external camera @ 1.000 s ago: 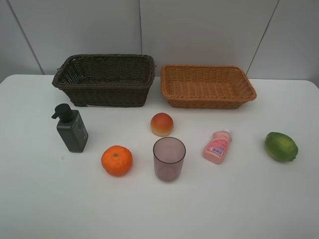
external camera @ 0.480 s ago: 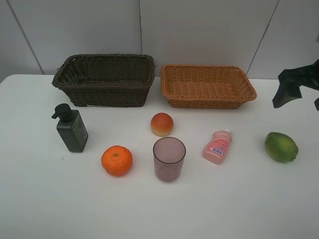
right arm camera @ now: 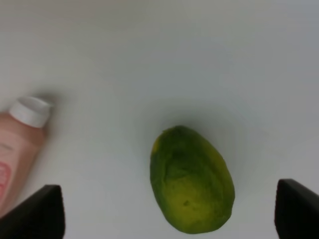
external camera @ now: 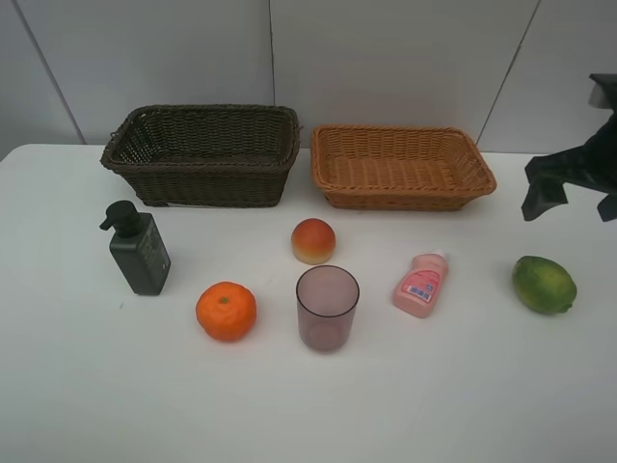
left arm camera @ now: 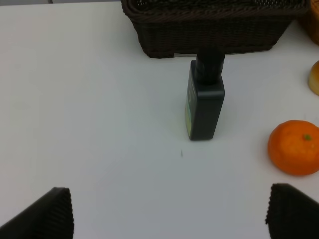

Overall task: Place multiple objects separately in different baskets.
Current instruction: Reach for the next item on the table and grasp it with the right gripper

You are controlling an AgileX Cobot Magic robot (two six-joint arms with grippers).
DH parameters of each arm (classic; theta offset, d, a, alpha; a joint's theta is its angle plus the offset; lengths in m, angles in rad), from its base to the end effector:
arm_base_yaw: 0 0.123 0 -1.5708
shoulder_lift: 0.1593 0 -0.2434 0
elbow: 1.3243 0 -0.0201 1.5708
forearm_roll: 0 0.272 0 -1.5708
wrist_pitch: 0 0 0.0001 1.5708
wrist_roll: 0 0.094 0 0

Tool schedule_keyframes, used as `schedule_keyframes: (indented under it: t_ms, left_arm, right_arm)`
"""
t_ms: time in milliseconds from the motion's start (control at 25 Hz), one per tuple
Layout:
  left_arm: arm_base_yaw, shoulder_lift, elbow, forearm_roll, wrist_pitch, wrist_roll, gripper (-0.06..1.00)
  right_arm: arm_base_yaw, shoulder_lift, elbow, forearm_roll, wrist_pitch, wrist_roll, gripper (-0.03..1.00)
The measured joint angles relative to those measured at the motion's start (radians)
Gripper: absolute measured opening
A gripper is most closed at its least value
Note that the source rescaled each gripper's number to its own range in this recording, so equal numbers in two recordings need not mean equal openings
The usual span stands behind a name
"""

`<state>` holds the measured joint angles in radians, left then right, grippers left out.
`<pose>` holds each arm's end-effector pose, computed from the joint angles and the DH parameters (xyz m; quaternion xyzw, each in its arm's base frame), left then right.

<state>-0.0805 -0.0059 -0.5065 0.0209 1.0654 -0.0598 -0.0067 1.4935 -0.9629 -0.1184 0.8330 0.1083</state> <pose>0.0566 -0.0028 0.2880 0.0083 0.8511 -0.0264 0.5242 0.3016 -0.0102 0.1775 0.0239 0.9877 -0.0416 0.1487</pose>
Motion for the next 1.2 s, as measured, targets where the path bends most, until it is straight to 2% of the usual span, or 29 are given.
schedule_keyframes:
  t_ms: [400, 720, 1200]
  left_arm:
    - [0.000, 0.000, 0.000, 0.000, 0.000, 0.000, 1.00]
    - [0.000, 0.000, 0.000, 0.000, 0.000, 0.000, 1.00]
    - [0.000, 0.000, 0.000, 0.000, 0.000, 0.000, 1.00]
  right_arm:
    - [-0.076, 0.184, 0.000, -0.020, -0.081, -0.023, 0.80]
    - [-0.060, 0.264, 0.000, 0.007, -0.084, -0.023, 0.80]
    - [-0.039, 0.313, 0.054, 0.009, -0.138, -0.024, 0.80]
